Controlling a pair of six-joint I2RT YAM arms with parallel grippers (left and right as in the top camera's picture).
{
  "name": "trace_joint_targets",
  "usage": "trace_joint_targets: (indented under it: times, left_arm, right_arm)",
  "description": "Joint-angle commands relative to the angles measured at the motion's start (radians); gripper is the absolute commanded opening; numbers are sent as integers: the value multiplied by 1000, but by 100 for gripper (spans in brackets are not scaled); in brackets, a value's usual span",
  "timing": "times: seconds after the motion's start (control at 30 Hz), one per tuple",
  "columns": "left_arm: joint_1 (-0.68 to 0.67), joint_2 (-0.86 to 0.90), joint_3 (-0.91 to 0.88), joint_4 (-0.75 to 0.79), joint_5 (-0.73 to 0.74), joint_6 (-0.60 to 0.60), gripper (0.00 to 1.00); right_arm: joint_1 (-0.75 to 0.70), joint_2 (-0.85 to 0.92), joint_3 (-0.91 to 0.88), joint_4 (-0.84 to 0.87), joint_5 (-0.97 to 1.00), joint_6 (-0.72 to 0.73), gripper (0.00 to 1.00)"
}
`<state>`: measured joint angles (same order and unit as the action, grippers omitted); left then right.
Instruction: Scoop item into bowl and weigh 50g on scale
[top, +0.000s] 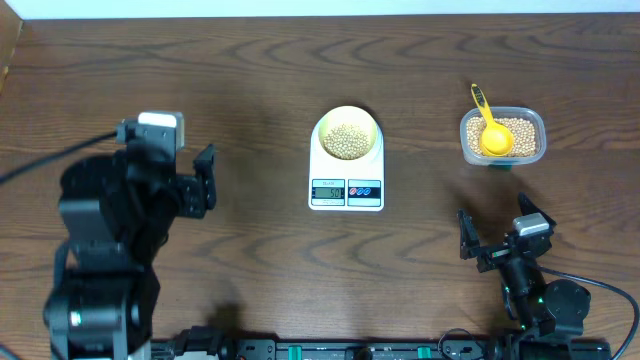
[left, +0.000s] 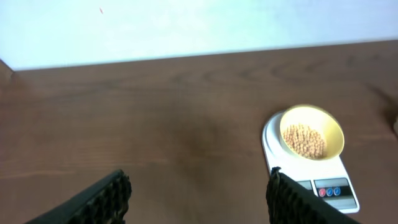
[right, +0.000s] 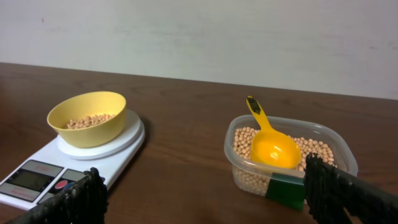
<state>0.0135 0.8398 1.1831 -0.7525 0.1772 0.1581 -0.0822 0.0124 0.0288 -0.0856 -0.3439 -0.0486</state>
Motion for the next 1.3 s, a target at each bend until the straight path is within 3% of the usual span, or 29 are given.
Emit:
trace_joint_targets:
  times: [0.0,0.37,0.53,1.27]
  left_arm:
    - [8,-85,-90,67,-5,9,73]
    - [8,-320,-510,508,-5,-68,73]
    - [8,-396,-680,637,-2,-93,73]
    - [8,-726,-1049,654,-2,-138,73]
  right_arm:
    - [-3,-2,-6,0,2,-13,99]
    - [-3,-2,-6,0,2,-13,99]
    - [-3,-2,-6,0,2,-13,99]
    - [-3,-2,-6,0,2,-13,99]
